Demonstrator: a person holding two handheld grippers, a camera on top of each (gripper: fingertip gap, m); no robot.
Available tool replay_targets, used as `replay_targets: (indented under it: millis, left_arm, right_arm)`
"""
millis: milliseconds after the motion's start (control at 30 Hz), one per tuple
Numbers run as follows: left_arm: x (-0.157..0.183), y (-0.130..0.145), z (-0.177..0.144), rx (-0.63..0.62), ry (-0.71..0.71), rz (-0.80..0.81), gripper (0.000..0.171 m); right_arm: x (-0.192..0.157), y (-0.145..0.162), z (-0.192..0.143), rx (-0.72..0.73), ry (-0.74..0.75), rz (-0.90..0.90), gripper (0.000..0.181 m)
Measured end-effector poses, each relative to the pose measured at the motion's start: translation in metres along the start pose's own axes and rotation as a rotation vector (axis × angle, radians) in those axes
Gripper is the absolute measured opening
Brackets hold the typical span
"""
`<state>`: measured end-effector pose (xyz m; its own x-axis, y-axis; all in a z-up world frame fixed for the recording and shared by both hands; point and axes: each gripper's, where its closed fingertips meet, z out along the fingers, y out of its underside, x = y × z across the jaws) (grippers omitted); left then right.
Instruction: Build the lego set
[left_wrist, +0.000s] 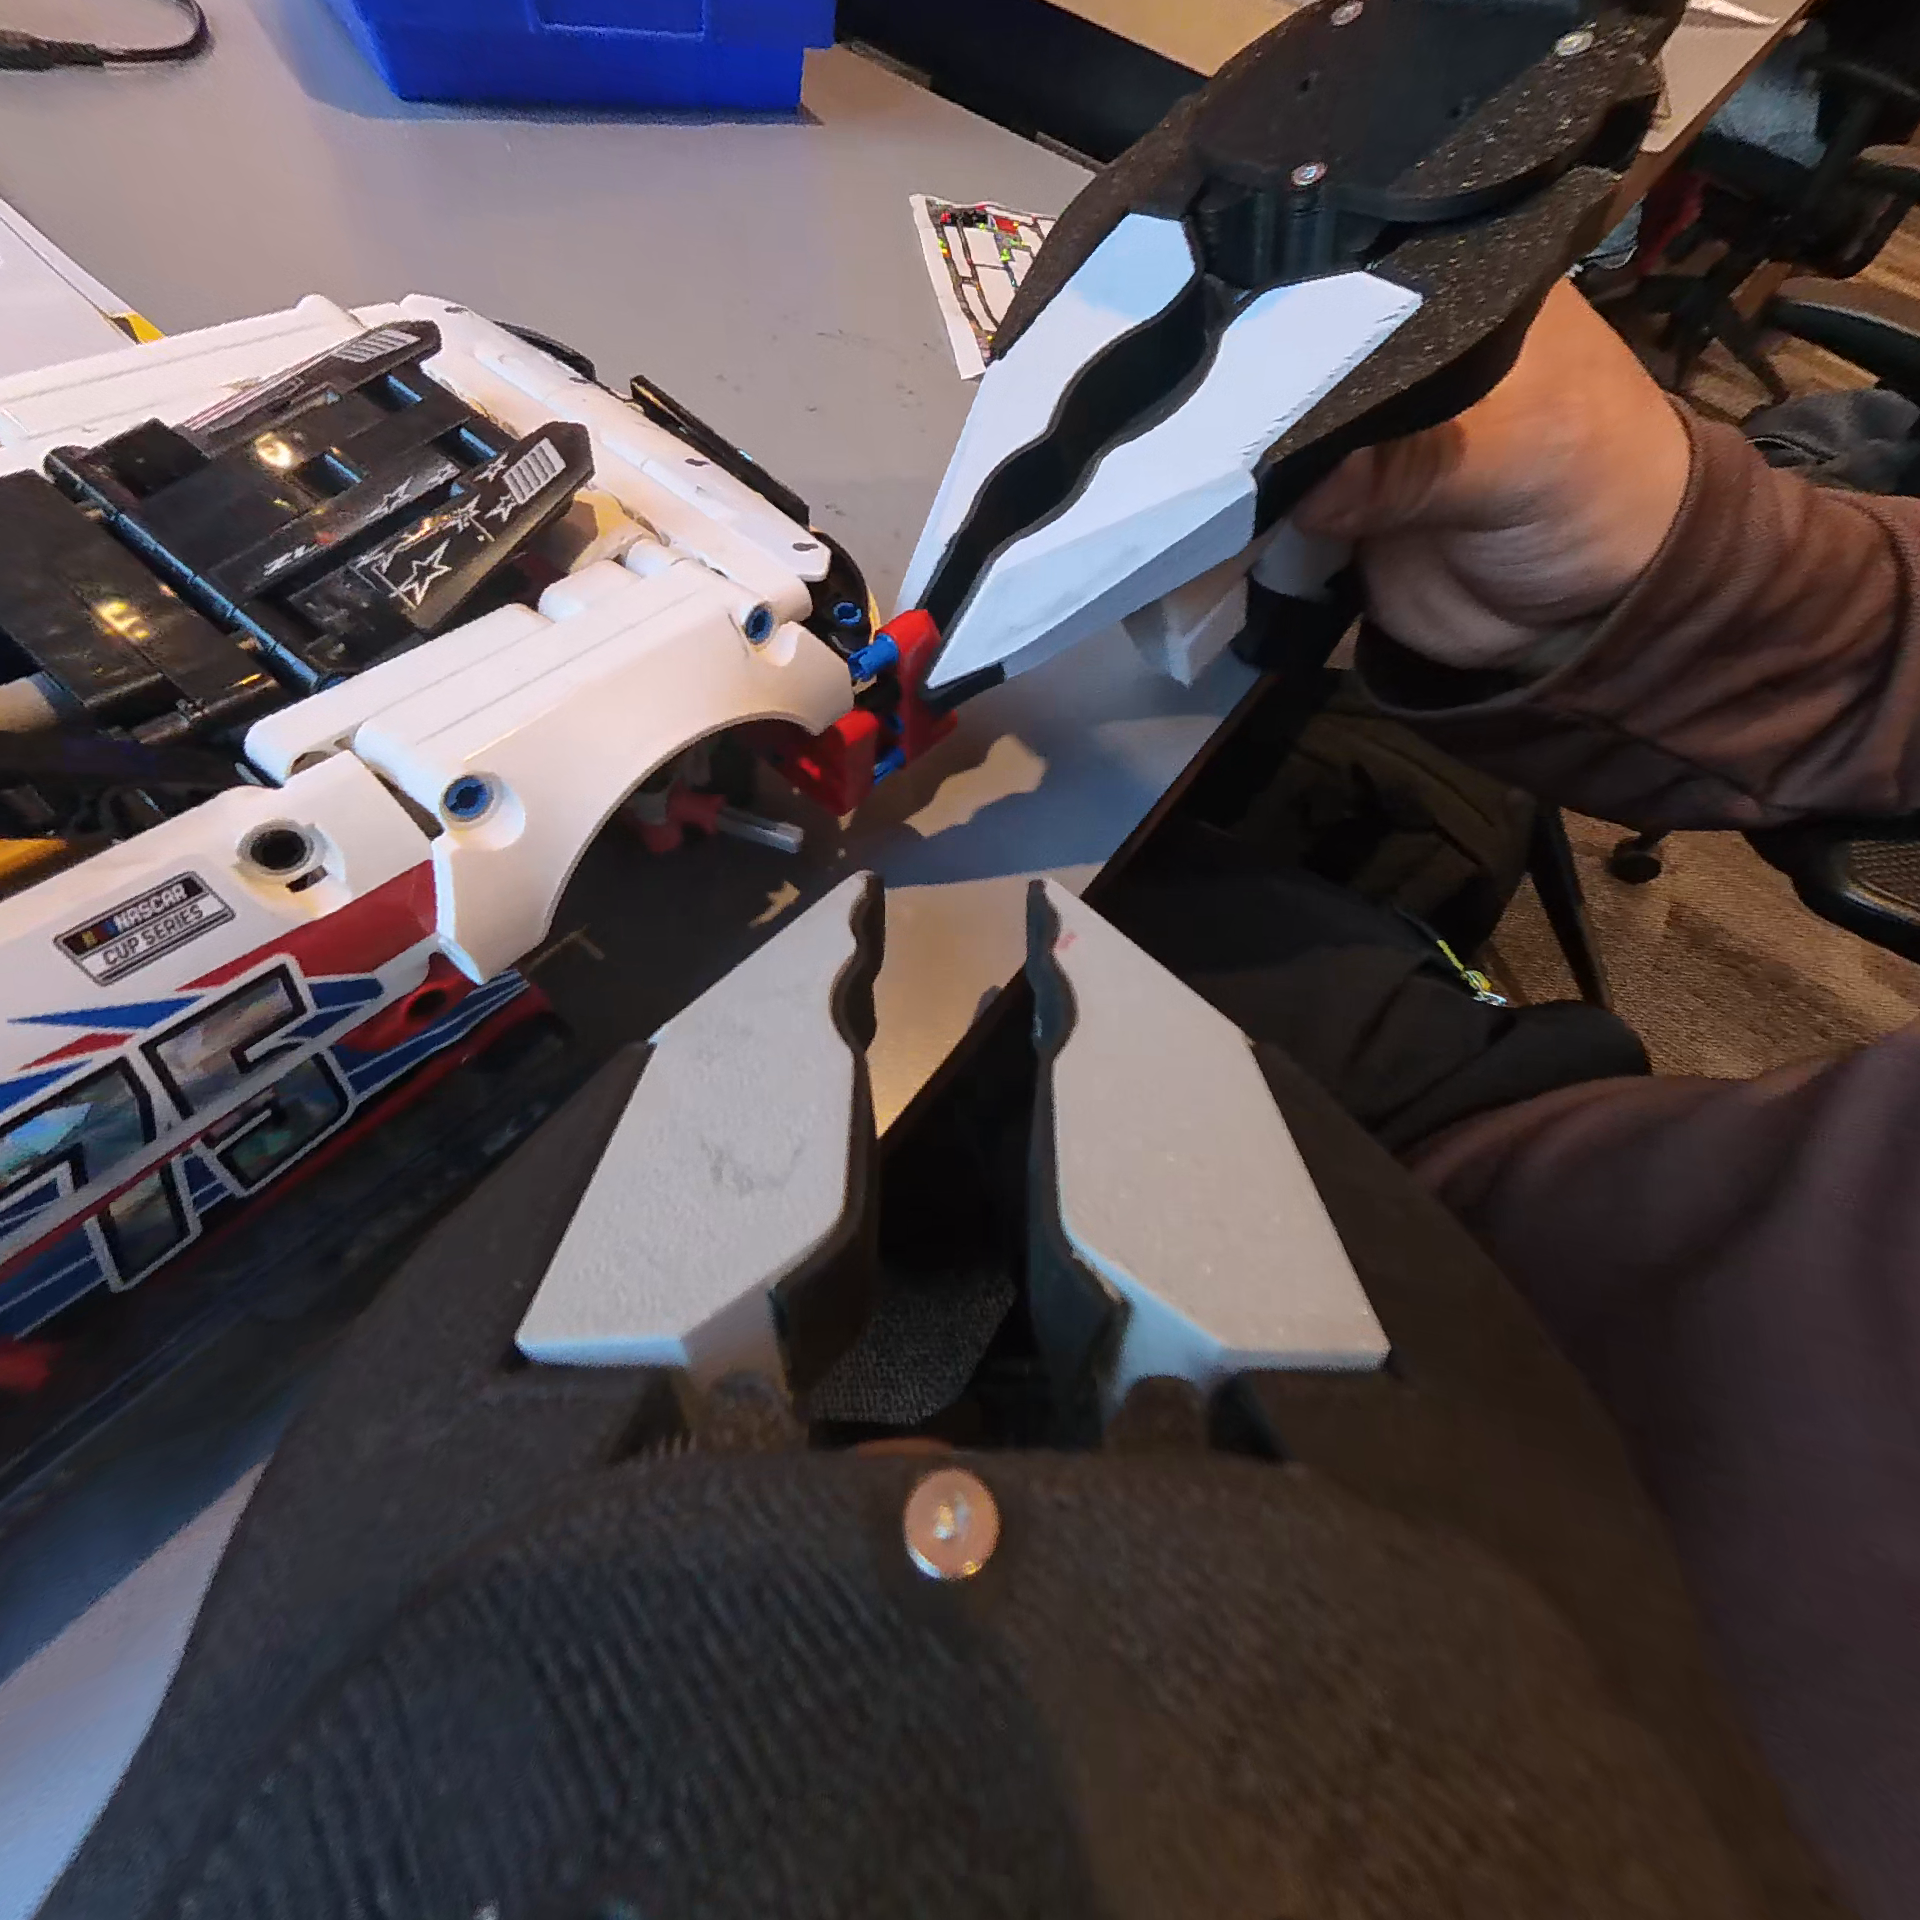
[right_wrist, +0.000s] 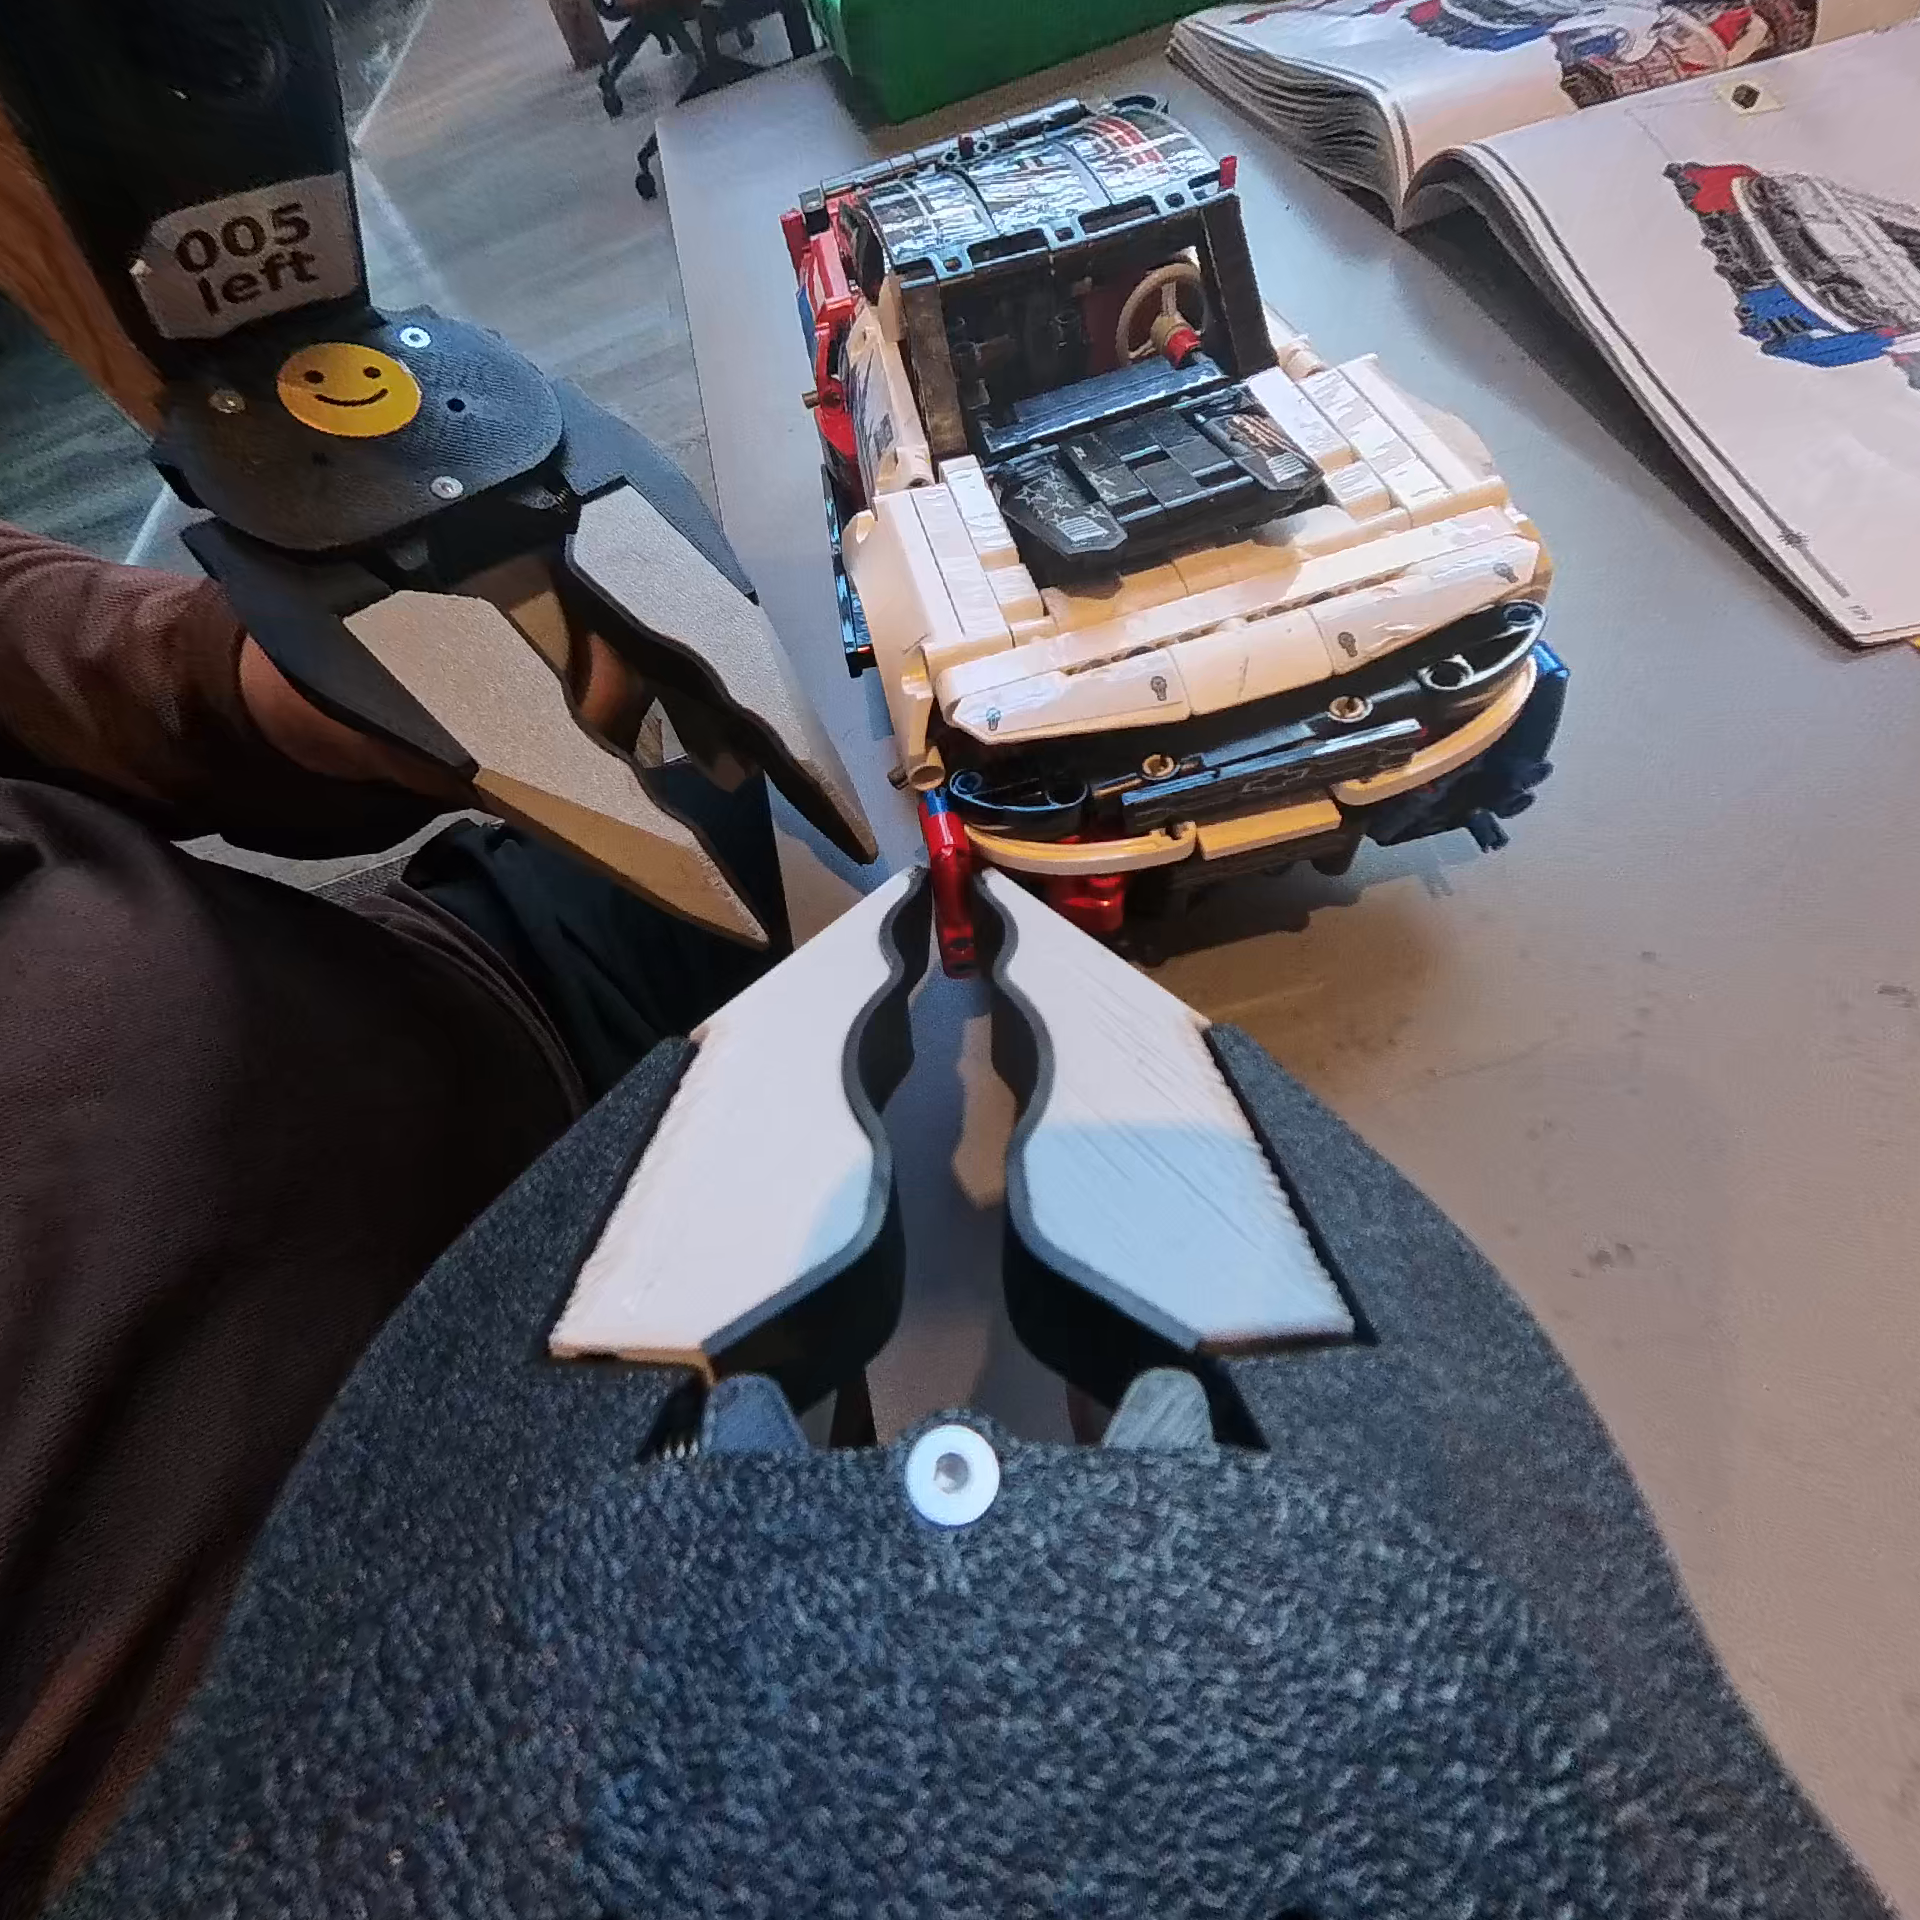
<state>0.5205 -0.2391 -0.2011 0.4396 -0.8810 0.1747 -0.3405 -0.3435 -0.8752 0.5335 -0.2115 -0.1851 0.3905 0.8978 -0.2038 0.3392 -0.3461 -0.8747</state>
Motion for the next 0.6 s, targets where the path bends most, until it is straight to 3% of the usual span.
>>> replay_targets:
  millis: [600]
  left_arm:
    - [0.0008, -0.002, 0.0036, -0.006, -0.008, -0.005, 0.025]
  right_arm:
    - [-0.0019, 0.004, -0.0031, -0.012, 0.019, -0.02, 0.005]
